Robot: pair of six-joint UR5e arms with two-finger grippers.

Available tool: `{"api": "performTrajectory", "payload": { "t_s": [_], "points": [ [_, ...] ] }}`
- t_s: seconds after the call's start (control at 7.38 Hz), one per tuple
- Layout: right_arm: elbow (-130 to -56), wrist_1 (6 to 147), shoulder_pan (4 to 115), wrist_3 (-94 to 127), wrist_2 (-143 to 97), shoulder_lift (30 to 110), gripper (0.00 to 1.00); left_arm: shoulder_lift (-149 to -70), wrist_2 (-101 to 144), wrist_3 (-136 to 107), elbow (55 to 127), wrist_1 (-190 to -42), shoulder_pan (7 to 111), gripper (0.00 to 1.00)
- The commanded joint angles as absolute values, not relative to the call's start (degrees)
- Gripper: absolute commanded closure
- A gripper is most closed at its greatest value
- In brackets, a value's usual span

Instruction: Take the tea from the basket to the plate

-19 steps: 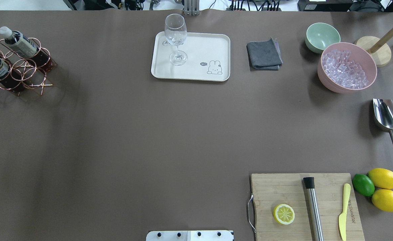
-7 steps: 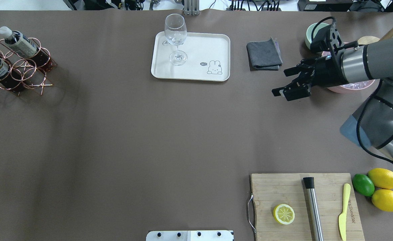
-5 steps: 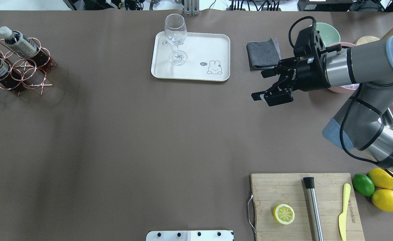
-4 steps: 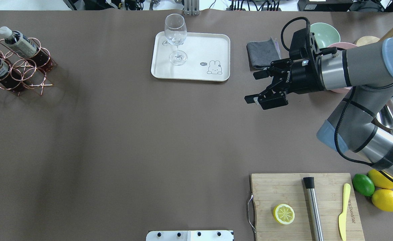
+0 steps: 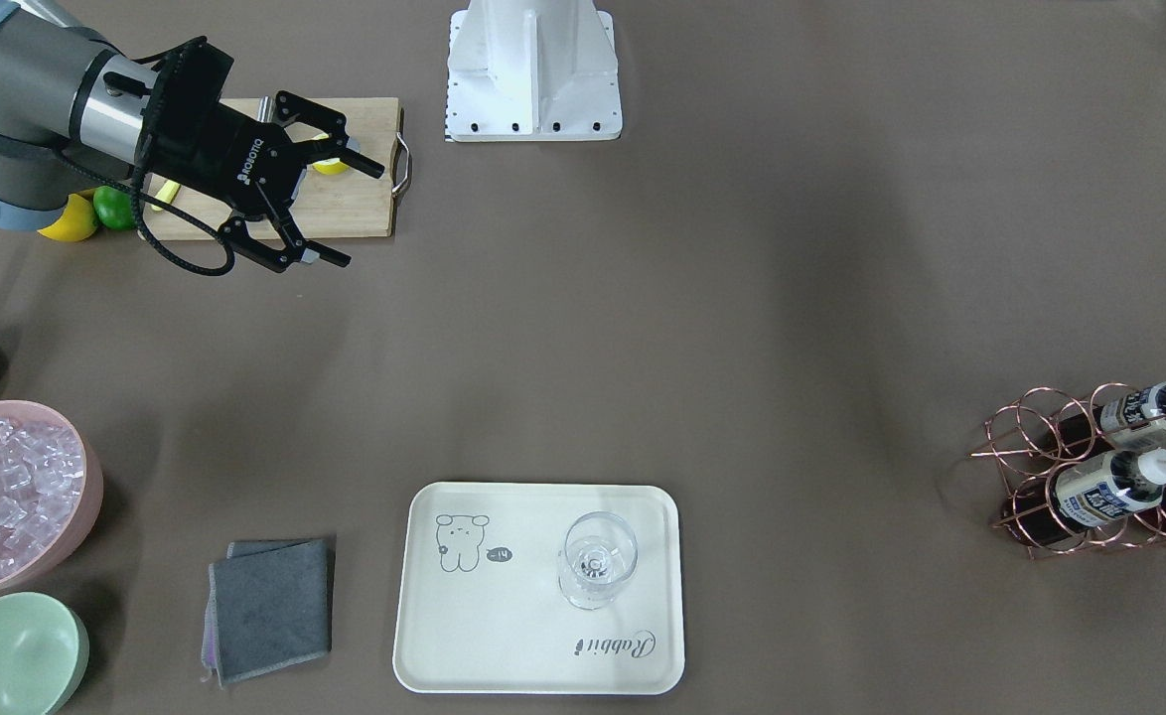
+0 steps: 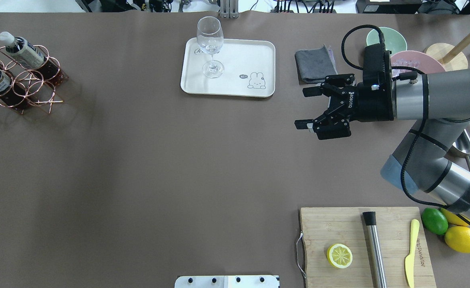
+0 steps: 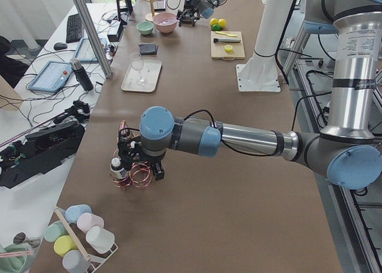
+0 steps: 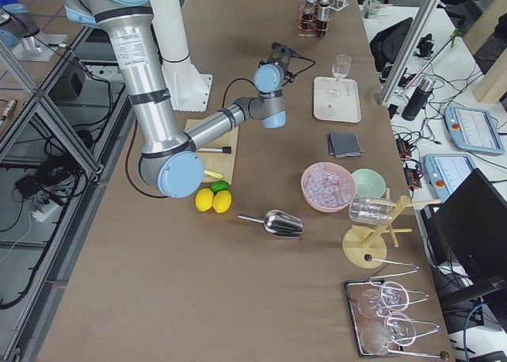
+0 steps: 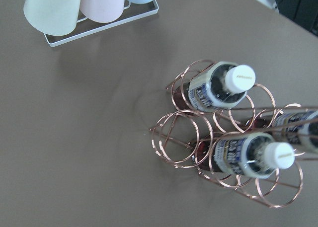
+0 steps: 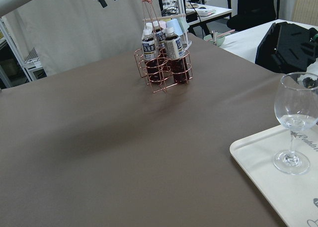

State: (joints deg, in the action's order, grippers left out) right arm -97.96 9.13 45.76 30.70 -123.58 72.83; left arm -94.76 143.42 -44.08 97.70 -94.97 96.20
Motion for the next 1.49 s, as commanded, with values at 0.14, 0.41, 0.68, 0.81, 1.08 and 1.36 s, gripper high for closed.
{"api": "performTrajectory", "payload": {
  "t_s": [0.14,0.41,0.68,0.81,1.08,1.36],
  "points": [
    [-95.72,0.36,41.84,29.18,-118.65,73.3,0.0,-100.72,137.94,-79.86,94.84,-104.53,92.4,0.02],
    [-95.71,0.88,41.57,29.27,-119.0,72.77,0.0,-102.12,131.42,-103.0,94.39,-111.61,86.33,0.02],
    [-96.06,1.05,41.22,29.88,-119.61,73.65,0.0,-103.09,131.31,-108.01,93.96,-111.53,85.25,0.02],
    [-95.72,1.75,41.05,30.4,-119.53,72.7,0.0,-104.05,131.22,-110.11,92.91,-111.53,85.25,0.02],
    [-95.54,4.83,40.96,30.32,-118.92,70.85,0.0,-105.99,129.12,-114.68,89.92,-112.41,85.08,0.02],
    [-95.71,4.49,41.04,30.32,-119.35,71.8,0.0,-106.0,129.11,-117.41,89.47,-112.67,83.6,0.02]
  ]
}}
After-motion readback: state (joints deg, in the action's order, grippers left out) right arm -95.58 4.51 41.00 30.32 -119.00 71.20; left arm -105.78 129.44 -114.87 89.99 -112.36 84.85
